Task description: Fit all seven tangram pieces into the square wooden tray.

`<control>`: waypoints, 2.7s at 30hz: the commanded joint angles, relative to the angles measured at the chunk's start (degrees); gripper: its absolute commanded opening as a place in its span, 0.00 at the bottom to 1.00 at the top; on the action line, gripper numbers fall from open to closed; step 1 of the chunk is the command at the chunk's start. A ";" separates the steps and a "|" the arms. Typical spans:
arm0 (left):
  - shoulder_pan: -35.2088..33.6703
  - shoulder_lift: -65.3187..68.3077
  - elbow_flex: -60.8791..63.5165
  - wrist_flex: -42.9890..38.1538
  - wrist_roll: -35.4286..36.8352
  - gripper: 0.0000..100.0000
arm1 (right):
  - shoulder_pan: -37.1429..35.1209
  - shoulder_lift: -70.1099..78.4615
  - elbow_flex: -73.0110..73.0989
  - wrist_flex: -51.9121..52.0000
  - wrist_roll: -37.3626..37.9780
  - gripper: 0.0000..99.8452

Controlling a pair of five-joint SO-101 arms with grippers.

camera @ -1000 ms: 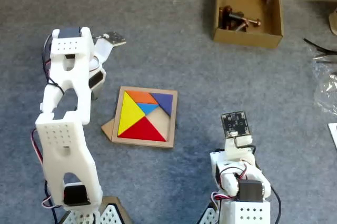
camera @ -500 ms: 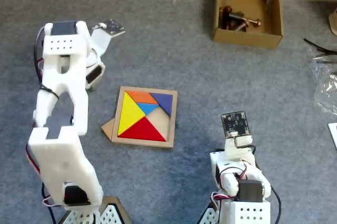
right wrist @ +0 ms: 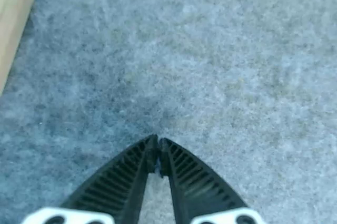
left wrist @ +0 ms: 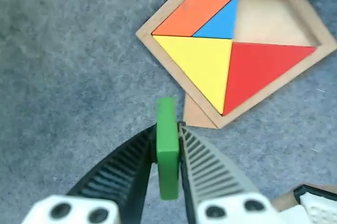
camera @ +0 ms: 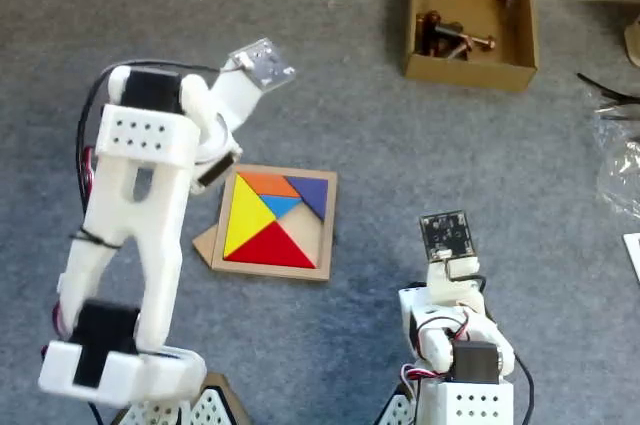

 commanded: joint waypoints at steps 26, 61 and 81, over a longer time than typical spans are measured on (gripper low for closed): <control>8.84 -27.56 35.91 -29.10 -4.84 0.01 | -0.75 -0.31 5.67 -1.27 -0.44 0.01; 14.29 -10.07 50.24 -67.08 16.44 0.01 | -0.75 -0.31 5.67 -1.27 -0.44 0.01; 17.36 -4.26 49.98 -65.85 12.13 0.01 | -0.75 -0.31 5.67 -1.27 -0.44 0.01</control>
